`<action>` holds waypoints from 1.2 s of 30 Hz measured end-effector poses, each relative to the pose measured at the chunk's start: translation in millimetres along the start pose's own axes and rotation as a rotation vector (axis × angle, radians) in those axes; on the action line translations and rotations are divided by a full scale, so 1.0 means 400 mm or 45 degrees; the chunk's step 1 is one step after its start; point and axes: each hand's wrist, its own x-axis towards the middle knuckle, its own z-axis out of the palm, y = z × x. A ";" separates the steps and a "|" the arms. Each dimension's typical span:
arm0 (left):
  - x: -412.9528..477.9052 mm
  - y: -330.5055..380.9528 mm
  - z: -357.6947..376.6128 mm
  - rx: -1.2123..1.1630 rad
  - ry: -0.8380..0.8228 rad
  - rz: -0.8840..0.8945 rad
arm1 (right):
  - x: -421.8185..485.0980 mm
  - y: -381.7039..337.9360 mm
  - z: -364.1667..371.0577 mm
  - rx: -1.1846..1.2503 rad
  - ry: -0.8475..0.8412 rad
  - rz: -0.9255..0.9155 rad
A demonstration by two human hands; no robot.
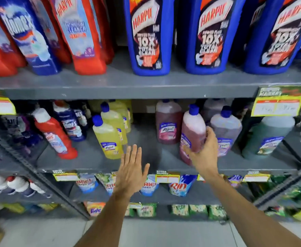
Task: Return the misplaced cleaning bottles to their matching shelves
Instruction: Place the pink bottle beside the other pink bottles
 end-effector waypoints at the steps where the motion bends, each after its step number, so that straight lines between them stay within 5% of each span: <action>1: 0.009 -0.011 0.028 -0.006 -0.052 -0.006 | 0.005 0.024 0.016 -0.013 -0.003 0.062; 8: 0.049 -0.078 0.170 -0.084 -0.218 -0.014 | 0.029 0.085 0.073 -0.162 0.003 0.295; 19: 0.045 -0.088 0.185 -0.115 -0.238 -0.026 | 0.088 0.100 0.085 0.200 -0.667 0.288; 28: 0.052 -0.089 0.179 -0.103 -0.292 -0.030 | 0.063 0.115 0.129 0.103 -0.572 0.302; 36: 0.052 -0.090 0.180 -0.092 -0.309 -0.035 | 0.096 0.106 0.128 0.069 -0.759 0.317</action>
